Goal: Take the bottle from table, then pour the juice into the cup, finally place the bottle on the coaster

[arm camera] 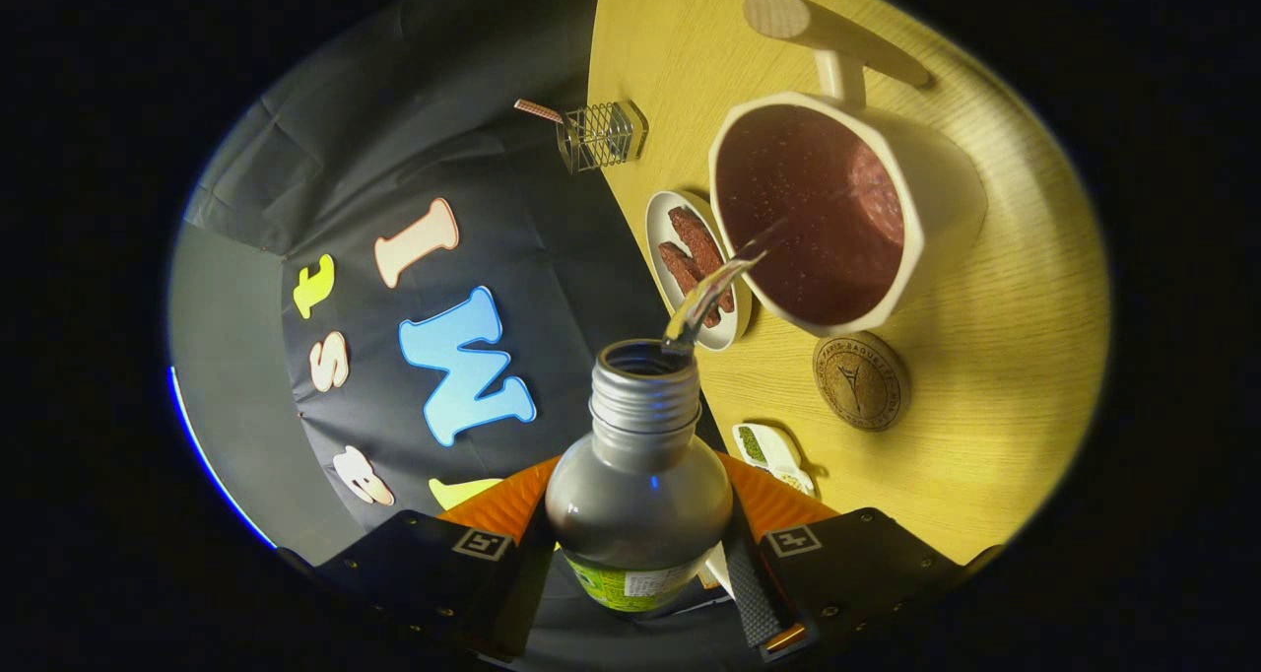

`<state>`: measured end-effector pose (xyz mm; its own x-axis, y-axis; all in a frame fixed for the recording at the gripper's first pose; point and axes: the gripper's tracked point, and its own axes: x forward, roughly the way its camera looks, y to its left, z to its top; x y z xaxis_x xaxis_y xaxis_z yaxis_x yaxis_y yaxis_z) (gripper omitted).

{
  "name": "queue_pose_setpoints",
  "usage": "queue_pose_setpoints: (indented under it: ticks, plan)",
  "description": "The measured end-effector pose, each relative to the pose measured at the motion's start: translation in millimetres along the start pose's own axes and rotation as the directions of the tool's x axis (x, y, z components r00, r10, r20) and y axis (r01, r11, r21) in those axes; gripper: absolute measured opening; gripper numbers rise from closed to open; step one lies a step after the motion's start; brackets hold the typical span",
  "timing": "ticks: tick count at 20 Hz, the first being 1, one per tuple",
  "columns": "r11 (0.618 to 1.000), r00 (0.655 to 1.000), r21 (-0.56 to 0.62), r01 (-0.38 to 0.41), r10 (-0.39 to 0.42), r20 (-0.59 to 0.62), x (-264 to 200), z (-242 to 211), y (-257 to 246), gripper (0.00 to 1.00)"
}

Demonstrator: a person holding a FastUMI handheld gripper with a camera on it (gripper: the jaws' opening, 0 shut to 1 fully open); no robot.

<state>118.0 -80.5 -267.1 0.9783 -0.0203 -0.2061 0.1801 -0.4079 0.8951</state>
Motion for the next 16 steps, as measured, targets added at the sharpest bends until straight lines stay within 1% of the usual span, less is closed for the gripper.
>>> queue_pose_setpoints:
  ticks: [7, 16]
  plan:
    - [0.999, 1.0, 0.039, -0.016, 0.015, 0.019, -0.8, 8.7, 3.6, 0.78]
    - [0.994, 0.996, 0.081, -0.073, 0.069, 0.053, -2.8, 17.5, 17.0, 0.78]
